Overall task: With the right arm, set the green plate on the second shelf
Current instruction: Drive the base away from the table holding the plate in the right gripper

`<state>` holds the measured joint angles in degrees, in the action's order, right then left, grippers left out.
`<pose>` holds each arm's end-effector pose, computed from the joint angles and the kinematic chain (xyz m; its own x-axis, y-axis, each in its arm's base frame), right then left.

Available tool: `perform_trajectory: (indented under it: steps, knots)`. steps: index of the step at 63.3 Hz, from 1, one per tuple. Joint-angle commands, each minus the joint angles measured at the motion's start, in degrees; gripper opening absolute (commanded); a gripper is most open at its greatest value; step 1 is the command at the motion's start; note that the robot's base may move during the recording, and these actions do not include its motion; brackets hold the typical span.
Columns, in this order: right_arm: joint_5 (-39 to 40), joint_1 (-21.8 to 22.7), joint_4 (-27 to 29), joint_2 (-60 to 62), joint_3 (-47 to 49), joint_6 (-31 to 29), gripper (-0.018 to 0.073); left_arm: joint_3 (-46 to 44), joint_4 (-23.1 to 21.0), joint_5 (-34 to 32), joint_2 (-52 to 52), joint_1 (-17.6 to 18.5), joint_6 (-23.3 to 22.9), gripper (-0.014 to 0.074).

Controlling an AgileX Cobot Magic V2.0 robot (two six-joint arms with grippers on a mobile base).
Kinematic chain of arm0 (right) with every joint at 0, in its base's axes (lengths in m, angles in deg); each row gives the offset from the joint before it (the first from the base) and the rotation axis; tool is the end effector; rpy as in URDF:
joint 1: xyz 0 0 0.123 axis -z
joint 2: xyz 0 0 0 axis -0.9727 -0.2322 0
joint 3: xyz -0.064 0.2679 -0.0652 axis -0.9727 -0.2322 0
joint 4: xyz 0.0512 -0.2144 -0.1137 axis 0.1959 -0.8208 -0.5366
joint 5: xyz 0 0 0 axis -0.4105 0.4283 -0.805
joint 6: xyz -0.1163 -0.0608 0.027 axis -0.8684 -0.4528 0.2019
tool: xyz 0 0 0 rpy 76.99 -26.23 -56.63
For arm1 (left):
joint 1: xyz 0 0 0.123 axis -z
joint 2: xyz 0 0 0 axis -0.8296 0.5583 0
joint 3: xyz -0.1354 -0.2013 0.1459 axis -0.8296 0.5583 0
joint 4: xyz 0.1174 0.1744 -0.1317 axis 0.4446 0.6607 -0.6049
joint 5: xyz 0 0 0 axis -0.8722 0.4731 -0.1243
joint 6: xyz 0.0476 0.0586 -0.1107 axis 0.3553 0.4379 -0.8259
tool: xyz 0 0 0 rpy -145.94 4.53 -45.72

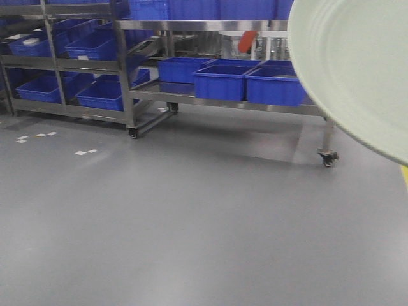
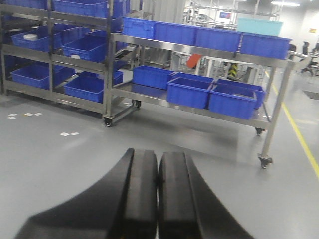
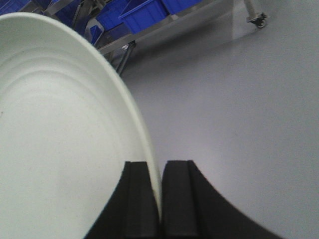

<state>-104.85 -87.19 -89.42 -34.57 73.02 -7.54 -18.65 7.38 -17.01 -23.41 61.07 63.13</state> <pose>0.1098 0.0069 0.2426 -0.2332 0.5812 -0.7796 0.0718 0.8098 0.5823 0.0971 -0.0087 0.2107 0.0411 -0.1377 -0.9896 0.0945 0.9865 -0.1334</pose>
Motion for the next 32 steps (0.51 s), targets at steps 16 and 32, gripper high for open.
perform_trajectory:
  steps: [16, 32]
  knots:
    - [6.05, 0.42, -0.94, -0.58, 1.72, 0.03, 0.0055, 2.34, -0.47, -5.08, -1.05, 0.4, -0.19, 0.013]
    - [6.05, 0.42, -0.94, -0.58, 1.72, 0.03, 0.0055, 2.34, -0.47, -5.08, -1.05, 0.4, -0.19, 0.013]
